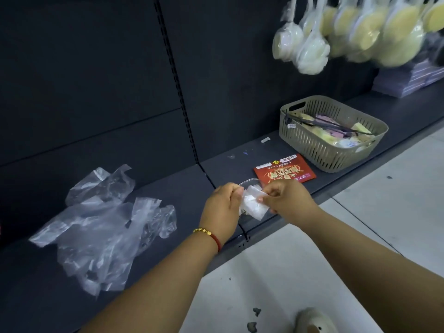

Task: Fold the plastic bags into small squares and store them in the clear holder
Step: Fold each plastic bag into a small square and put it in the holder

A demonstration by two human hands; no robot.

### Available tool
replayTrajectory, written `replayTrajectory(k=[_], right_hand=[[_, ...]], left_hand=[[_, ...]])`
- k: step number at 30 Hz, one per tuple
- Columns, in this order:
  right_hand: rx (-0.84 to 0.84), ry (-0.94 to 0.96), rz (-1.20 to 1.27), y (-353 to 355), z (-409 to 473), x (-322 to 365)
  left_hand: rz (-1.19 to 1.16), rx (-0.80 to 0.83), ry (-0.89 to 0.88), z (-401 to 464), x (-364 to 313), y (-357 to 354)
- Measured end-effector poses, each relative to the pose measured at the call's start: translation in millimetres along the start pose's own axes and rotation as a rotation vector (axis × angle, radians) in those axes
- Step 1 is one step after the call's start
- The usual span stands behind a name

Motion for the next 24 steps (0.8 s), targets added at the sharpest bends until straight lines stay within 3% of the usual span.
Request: replayTrajectory(k=[5,9,14,17,24], right_hand=[[-0.159,-0.181,0.041,12.5,54.5,-43.6],[-0.176,-0.267,0.079,6.1,92.0,-62.7],[-0.211,-0.235,0.005,-9.3,119.5,-74.4],[-0.226,-0.215,-0.148,-15.6,130.9,-77.6],[-0.279,-0.17,-0.202,-25.0,144.3,-89.8]], left_hand=[[0.263,0.176,-0.002,36.9,52.8,-21.8],[0.43,0.353,-0.035,62.2,73.9,-49.5],[0.497,0.499,-0.061,87.9,81.3,-81.9],[0.512,0.539,-0.092,102.8,82.9,-99.4],[0.598,0.573,-0.19,121.2,93.6,-121.7]])
Point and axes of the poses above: each hand's wrist, its own z-axis towards the middle knuckle, its own y-axis out of the back of the hand, x = y × z, the point moved 4 cm from there along z, towards the middle knuckle, and after that the axes turned 5 degrees about -z, right-handed, at the moved point
